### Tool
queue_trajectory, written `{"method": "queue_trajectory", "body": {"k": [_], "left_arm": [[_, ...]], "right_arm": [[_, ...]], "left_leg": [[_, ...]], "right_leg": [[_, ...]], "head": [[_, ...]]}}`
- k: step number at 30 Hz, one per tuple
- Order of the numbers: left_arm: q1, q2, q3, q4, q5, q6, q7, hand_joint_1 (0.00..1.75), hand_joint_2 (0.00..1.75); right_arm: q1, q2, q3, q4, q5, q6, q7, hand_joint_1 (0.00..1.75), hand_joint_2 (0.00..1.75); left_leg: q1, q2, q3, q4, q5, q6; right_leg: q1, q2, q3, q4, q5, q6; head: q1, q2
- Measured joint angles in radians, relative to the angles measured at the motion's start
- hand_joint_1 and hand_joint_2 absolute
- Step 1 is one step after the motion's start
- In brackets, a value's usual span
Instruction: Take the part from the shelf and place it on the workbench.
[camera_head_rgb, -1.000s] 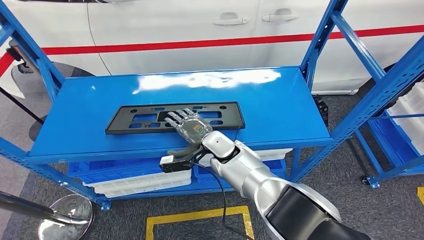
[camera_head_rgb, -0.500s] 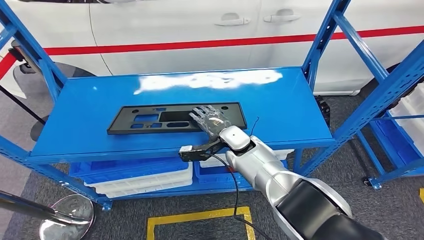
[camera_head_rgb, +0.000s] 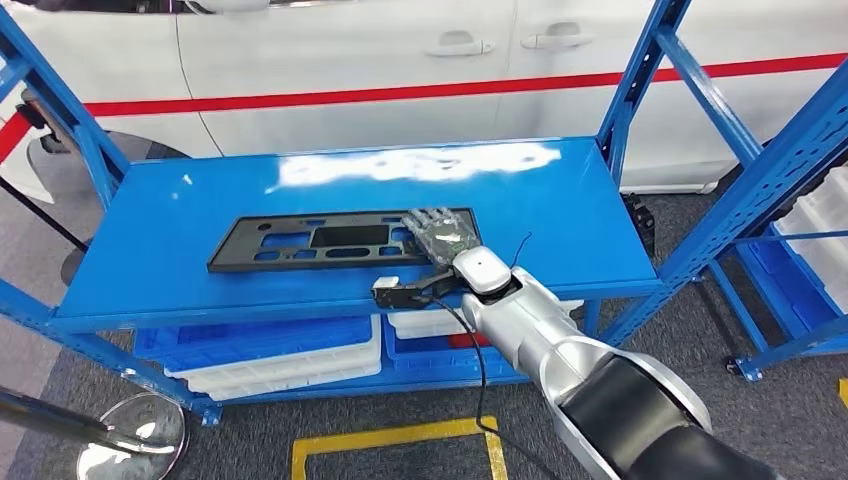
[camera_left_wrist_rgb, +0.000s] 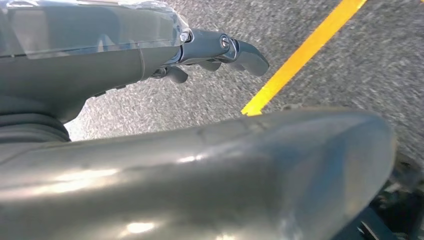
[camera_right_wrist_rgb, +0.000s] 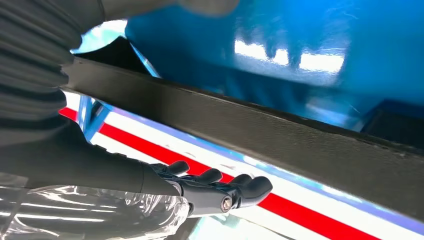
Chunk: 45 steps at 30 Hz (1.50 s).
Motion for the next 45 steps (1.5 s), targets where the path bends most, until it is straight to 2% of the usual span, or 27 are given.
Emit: {"method": "queue_trajectory", "body": {"k": [3, 8, 10, 11, 12, 14, 15, 16, 20, 22, 24, 25, 26, 27, 29, 30, 31, 32, 34, 36, 38, 40, 41, 42, 43, 44, 45], "left_arm": [[0.003, 0.0, 0.0, 0.0, 0.0, 0.005, -0.001, 0.0, 0.0], [0.003, 0.0, 0.0, 0.0, 0.0, 0.006, -0.001, 0.0, 0.0], [0.002, -0.001, 0.0, 0.0, 0.0, 0.007, -0.001, 0.0, 0.0], [0.002, -0.002, 0.0, 0.0, 0.0, 0.007, -0.001, 0.0, 0.0], [0.003, -0.002, 0.001, 0.0, 0.0, 0.008, -0.001, 0.0, 0.0], [0.006, -0.002, 0.003, 0.0, 0.0, 0.008, -0.001, 0.0, 0.0], [0.007, -0.002, 0.003, 0.0, 0.0, 0.008, -0.002, 0.0, 0.0], [0.007, -0.002, 0.003, 0.0, 0.0, 0.008, -0.002, 0.0, 0.0], [0.007, -0.002, 0.004, 0.0, 0.001, 0.008, -0.003, 0.0, 0.0], [0.008, -0.003, 0.004, 0.0, 0.001, 0.008, -0.003, 0.0, 0.0], [0.008, -0.003, 0.005, 0.0, 0.001, 0.008, -0.003, 0.0, 0.0], [0.009, -0.002, 0.005, 0.0, 0.001, 0.008, -0.003, 0.0, 0.0], [0.009, -0.002, 0.005, 0.0, 0.001, 0.008, -0.003, 0.0, 0.0], [0.009, -0.002, 0.005, 0.0, 0.001, 0.007, -0.003, 0.0, 0.0], [0.009, -0.002, 0.005, 0.0, 0.001, 0.007, -0.004, 0.0, 0.0], [0.008, -0.002, 0.005, 0.0, 0.001, 0.007, -0.005, 0.0, 0.0], [0.007, -0.002, 0.006, 0.0, 0.002, 0.007, -0.007, 0.0, 0.0], [0.007, -0.002, 0.006, 0.0, 0.003, 0.007, -0.008, 0.0, 0.0], [0.007, -0.001, 0.008, 0.0, 0.006, 0.006, -0.016, 0.0, 0.0], [0.008, 0.0, 0.013, 0.0, 0.013, -0.002, -0.035, 0.0, 0.87], [0.008, 0.0, 0.02, 0.0, 0.022, -0.011, -0.062, 0.0, 1.75], [0.01, 0.002, 0.024, 0.0, 0.03, -0.014, -0.085, 0.0, 1.75], [0.012, 0.003, 0.026, 0.0, 0.035, -0.014, -0.092, 0.0, 1.75], [0.015, 0.004, 0.028, 0.0, 0.039, -0.013, -0.099, 0.0, 1.75], [0.017, 0.005, 0.031, 0.0, 0.044, -0.011, -0.104, 0.0, 1.75], [0.02, 0.005, 0.034, 0.0, 0.049, -0.008, -0.109, 0.0, 1.75], [0.022, 0.005, 0.038, 0.0, 0.054, -0.006, -0.114, 0.0, 1.31]], "right_arm": [[0.001, -0.004, -0.011, 0.002, 0.0, -0.002, 0.003, 1.68, 1.75], [0.0, -0.005, -0.015, 0.002, 0.0, -0.003, 0.003, 1.68, 1.75], [0.0, -0.009, -0.023, 0.002, 0.0, -0.008, 0.003, 1.68, 1.75], [0.001, -0.013, -0.03, 0.003, 0.0, -0.011, 0.003, 1.68, 1.75], [0.001, -0.018, -0.039, 0.005, -0.001, -0.017, 0.002, 1.69, 1.75], [0.002, -0.025, -0.055, 0.007, -0.001, -0.027, -0.001, 1.69, 1.75], [0.0, -0.027, -0.06, 0.007, -0.001, -0.032, -0.003, 1.69, 1.75], [-0.001, -0.027, -0.063, 0.007, 0.0, -0.034, -0.004, 1.69, 1.75], [-0.006, -0.026, -0.067, 0.006, 0.001, -0.038, -0.006, 1.7, 1.75], [-0.009, -0.026, -0.069, 0.004, 0.002, -0.038, -0.006, 1.71, 1.75], [-0.008, -0.026, -0.07, 0.005, 0.003, -0.04, -0.007, 1.74, 1.75], [-0.007, -0.026, -0.07, 0.005, 0.005, -0.043, -0.008, 1.75, 1.75], [-0.006, -0.026, -0.071, 0.006, 0.007, -0.046, -0.011, 1.75, 1.75], [-0.005, -0.026, -0.071, 0.006, 0.009, -0.05, -0.014, 1.75, 1.75], [-0.006, -0.026, -0.074, 0.005, 0.015, -0.063, -0.028, 1.75, 1.75], [-0.007, -0.026, -0.076, 0.005, 0.019, -0.074, -0.04, 1.75, 1.75], [-0.007, -0.026, -0.08, 0.003, 0.02, -0.088, -0.056, 1.75, 1.75], [-0.008, -0.027, -0.084, 0.001, 0.017, -0.104, -0.078, 1.75, 1.75], [-0.009, -0.027, -0.102, -0.014, -0.02, -0.135, -0.152, 1.75, 1.75], [-0.011, -0.027, -0.136, -0.051, -0.117, -0.134, -0.271, 1.75, 1.75], [-0.006, -0.027, -0.186, -0.122, -0.284, -0.066, -0.403, 1.75, 1.75], [0.021, -0.029, -0.234, -0.231, -0.486, 0.054, -0.494, 1.75, 1.75], [0.043, -0.032, -0.249, -0.293, -0.58, 0.112, -0.515, 1.75, 1.75], [0.07, -0.037, -0.26, -0.361, -0.673, 0.165, -0.527, 1.75, 1.75], [0.097, -0.044, -0.263, -0.428, -0.756, 0.206, -0.534, 1.75, 1.75], [0.125, -0.052, -0.263, -0.496, -0.833, 0.24, -0.541, 1.75, 1.75], [0.153, -0.063, -0.259, -0.559, -0.901, 0.268, -0.549, 1.75, 1.75]], "left_leg": [[0.0, -0.001, -0.001, -0.007, 0.006, 0.01], [0.004, 0.0, 0.001, -0.013, 0.01, 0.013], [0.008, 0.002, 0.004, -0.023, 0.018, 0.02], [0.009, 0.003, 0.005, -0.027, 0.021, 0.023], [0.01, 0.003, 0.005, -0.026, 0.021, 0.024], [0.01, 0.001, 0.003, -0.015, 0.014, 0.016], [0.009, 0.0, 0.002, -0.007, 0.008, 0.009], [0.008, -0.001, 0.0, -0.002, 0.005, 0.004], [0.011, -0.003, -0.004, 0.008, -0.005, -0.017], [0.013, -0.001, -0.034, 0.079, -0.05, -0.026], [0.014, 0.0, -0.092, 0.211, -0.113, -0.032], [0.014, 0.0, -0.116, 0.264, -0.13, -0.033], [0.014, 0.0, -0.126, 0.285, -0.129, -0.032], [0.014, 0.0, -0.118, 0.268, -0.11, -0.03], [0.013, 0.0, -0.056, 0.137, -0.044, -0.021], [0.011, 0.0, -0.024, 0.071, -0.021, -0.016], [0.008, 0.0, -0.002, 0.024, -0.007, -0.012], [0.005, -0.001, 0.006, 0.002, -0.005, -0.008], [0.003, -0.001, 0.005, -0.003, -0.002, 0.001], [0.007, 0.0, 0.006, -0.014, 0.007, 0.014], [0.01, 0.001, 0.008, -0.022, 0.013, 0.023], [0.009, 0.0, 0.007, -0.022, 0.013, 0.027], [0.009, -0.001, 0.007, -0.021, 0.012, 0.028], [0.009, -0.003, 0.008, -0.02, 0.01, 0.027], [0.01, -0.005, 0.009, -0.018, 0.008, 0.026], [0.01, -0.007, 0.01, -0.015, 0.004, 0.023], [0.008, -0.008, 0.01, -0.01, 0.0, 0.018]], "right_leg": [[-0.001, 0.0, 0.0, -0.005, 0.004, 0.012], [0.001, 0.0, 0.0, -0.005, 0.004, 0.015], [0.0, 0.0, -0.015, 0.027, -0.021, 0.02], [-0.002, 0.0, -0.041, 0.084, -0.054, 0.024], [-0.007, -0.001, -0.058, 0.119, -0.062, 0.029], [-0.016, -0.003, -0.052, 0.107, -0.039, 0.036], [-0.019, -0.003, -0.029, 0.053, -0.008, 0.035], [-0.017, -0.003, -0.014, 0.021, -0.001, 0.03], [-0.013, -0.003, -0.008, 0.007, 0.0, 0.004], [-0.017, -0.006, -0.005, 0.002, 0.003, -0.007], [-0.015, -0.006, -0.006, 0.002, 0.003, -0.012], [-0.014, -0.006, -0.006, 0.002, 0.003, -0.012], [-0.012, -0.006, -0.006, 0.002, 0.003, -0.013], [-0.011, -0.006, -0.005, 0.002, 0.002, -0.013], [-0.01, -0.005, -0.002, 0.003, 0.002, -0.011], [-0.008, -0.004, -0.002, 0.003, 0.002, -0.009], [-0.007, -0.003, -0.004, 0.003, 0.003, -0.004], [-0.007, -0.003, -0.006, 0.003, 0.005, 0.001], [-0.007, -0.001, -0.01, -0.001, 0.009, 0.014], [-0.009, -0.002, -0.017, 0.014, -0.004, 0.025], [-0.01, -0.003, -0.058, 0.103, -0.058, 0.032], [-0.011, -0.003, -0.12, 0.235, -0.114, 0.038], [-0.012, -0.003, -0.139, 0.273, -0.121, 0.04], [-0.013, -0.003, -0.141, 0.274, -0.108, 0.042], [-0.015, -0.004, -0.123, 0.234, -0.078, 0.042], [-0.016, -0.005, -0.091, 0.165, -0.039, 0.04], [-0.015, -0.005, -0.058, 0.096, -0.012, 0.037]], "head": [[0.0, 0.0], [0.0, 0.0], [0.0, 0.0], [0.0, 0.0], [0.0, 0.0], [0.0, 0.0], [0.0, 0.0], [0.0, 0.0], [0.0, 0.0], [0.0, 0.0], [0.0, 0.0], [0.0, 0.0], [0.0, 0.0], [0.0, 0.0], [0.0, 0.0], [0.0, 0.0], [0.0, 0.0], [0.0, 0.0], [0.0, 0.0], [0.0, 0.0], [0.0, 0.0], [0.0, 0.0], [0.0, 0.0], [0.0, 0.0], [0.0, 0.0], [0.0, 0.0], [0.0, 0.0]]}}
